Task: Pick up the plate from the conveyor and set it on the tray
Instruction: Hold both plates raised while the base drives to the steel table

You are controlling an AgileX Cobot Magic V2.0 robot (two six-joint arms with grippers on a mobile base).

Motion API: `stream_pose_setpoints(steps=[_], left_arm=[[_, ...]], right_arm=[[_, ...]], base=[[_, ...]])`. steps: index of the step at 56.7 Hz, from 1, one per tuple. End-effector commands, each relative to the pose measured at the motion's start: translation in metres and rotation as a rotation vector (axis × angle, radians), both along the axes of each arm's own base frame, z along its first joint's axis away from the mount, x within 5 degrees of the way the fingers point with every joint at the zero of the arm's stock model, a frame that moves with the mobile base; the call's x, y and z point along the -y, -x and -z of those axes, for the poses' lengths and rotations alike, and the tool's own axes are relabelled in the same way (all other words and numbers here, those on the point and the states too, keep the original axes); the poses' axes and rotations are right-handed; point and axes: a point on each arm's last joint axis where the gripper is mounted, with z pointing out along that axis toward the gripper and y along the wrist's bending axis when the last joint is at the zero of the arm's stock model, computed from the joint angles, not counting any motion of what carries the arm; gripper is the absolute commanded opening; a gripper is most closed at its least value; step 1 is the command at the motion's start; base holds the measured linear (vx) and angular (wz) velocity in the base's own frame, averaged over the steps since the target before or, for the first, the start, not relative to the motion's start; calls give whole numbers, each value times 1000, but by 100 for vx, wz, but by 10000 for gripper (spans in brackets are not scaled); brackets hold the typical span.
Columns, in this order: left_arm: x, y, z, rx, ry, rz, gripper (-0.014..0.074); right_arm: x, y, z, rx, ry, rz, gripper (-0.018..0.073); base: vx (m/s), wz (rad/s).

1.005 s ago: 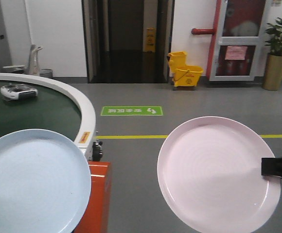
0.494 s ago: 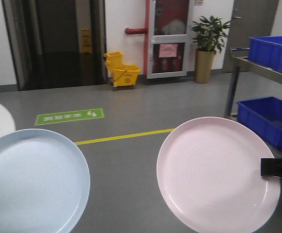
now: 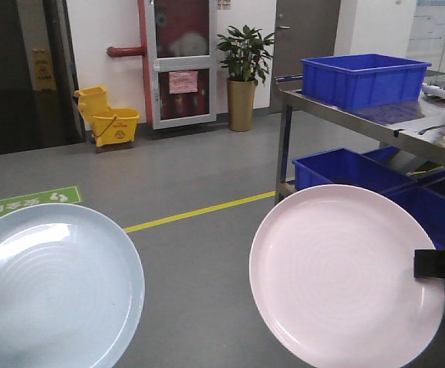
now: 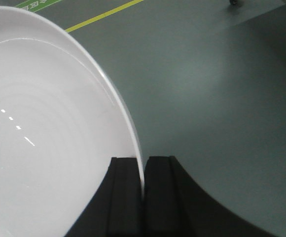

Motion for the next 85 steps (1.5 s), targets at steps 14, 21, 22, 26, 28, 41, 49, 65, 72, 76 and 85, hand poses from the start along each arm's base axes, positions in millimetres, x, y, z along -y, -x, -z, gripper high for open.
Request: stream_pose_setpoints(steps=[14, 21, 22, 26, 28, 41, 49, 65, 72, 76, 85], left_arm=[[0, 0, -18, 106, 41, -28, -6], [0, 0, -18, 106, 41, -28, -6], [0, 0, -18, 106, 41, -28, -6], [0, 0, -18, 106, 41, -28, -6], [0, 0, -18, 106, 41, -28, -6], [0, 0, -18, 106, 41, -28, -6], [0, 0, -18, 106, 41, -28, -6], [0, 0, -18, 106, 41, -28, -6], [0, 0, -18, 106, 41, -28, -6], [0, 0, -18, 106, 41, -28, -6], [0, 0, -18, 106, 41, -28, -6]], right_arm=[[2, 1, -18, 116, -25, 22, -9], [2, 1, -18, 116, -25, 22, -9], [2, 1, -18, 116, -25, 22, -9], [2, 1, -18, 116, -25, 22, -9], [2, 1, -18, 116, -25, 22, -9], [2, 1, -18, 116, -25, 22, -9], [2, 1, -18, 116, -25, 22, -9], [2, 1, -18, 116, -25, 22, -9], [2, 1, -18, 116, -25, 22, -9], [2, 1, -18, 116, -25, 22, -9], [2, 1, -18, 116, -25, 22, -9]], base=[[34, -10], [39, 5], [42, 8], [43, 8], [44, 7], [46, 1], [49, -14], [51, -32], [52, -45], [52, -49], [51, -51]])
